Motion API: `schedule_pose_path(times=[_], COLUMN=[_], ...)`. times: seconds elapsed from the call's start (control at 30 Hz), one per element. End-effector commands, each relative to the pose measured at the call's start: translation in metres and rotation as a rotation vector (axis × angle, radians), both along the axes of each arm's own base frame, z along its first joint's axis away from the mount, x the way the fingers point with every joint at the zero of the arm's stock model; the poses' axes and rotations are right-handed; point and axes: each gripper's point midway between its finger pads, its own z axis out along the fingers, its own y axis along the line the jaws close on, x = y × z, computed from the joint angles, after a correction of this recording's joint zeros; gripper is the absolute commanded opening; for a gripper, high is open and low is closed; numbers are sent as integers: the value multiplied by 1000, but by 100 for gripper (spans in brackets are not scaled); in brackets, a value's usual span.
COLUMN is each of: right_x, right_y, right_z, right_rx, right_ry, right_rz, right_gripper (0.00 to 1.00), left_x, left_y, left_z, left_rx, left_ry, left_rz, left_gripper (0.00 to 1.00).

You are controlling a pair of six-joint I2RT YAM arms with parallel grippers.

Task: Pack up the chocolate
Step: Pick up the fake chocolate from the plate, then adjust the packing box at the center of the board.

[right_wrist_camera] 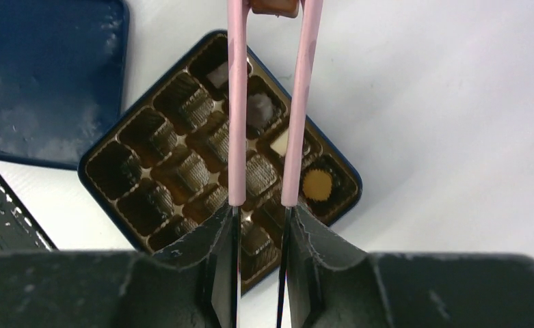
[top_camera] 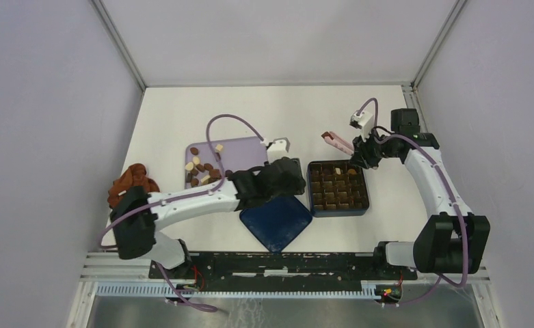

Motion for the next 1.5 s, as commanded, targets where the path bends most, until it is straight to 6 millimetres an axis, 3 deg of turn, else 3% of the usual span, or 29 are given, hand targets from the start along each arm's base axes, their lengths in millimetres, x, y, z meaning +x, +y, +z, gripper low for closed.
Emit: schedule_pose_path(times=[0.0, 0.1, 0.17, 0.43, 0.67, 0.93, 1.1, 1.47], right_x=[-1, -8, -12, -15, -18, -20, -22, -16], right_y=[-20, -36, -42, -46, -48, -49, -50, -57], right_z=[24, 18, 12, 2, -5, -7, -6, 25], right_rx=[-43, -59, -51, -1, 17, 29, 27, 40], right_ry=[-61, -39, -25, -7, 14, 25, 31, -23], right_rz=[23, 9, 2, -1, 7, 17, 22, 7], right_gripper=[5, 5, 5, 5, 5, 5, 5, 5], left_x=[22, 22, 24, 38, 61, 68, 82, 114], left_y=[-6, -26, -39, -76, -71, -73, -70, -60], left_z=[-7, -24, -32, -58, -84, -96, -81, -3], left_rx=[112, 107, 95, 142, 208, 251, 258, 184], left_ry=[-25, 9, 20, 23, 39, 26, -55, -356], left_rz=[274, 251, 231, 176, 208, 203, 240, 336], left_gripper=[61, 60, 52, 44, 35, 23, 3, 2])
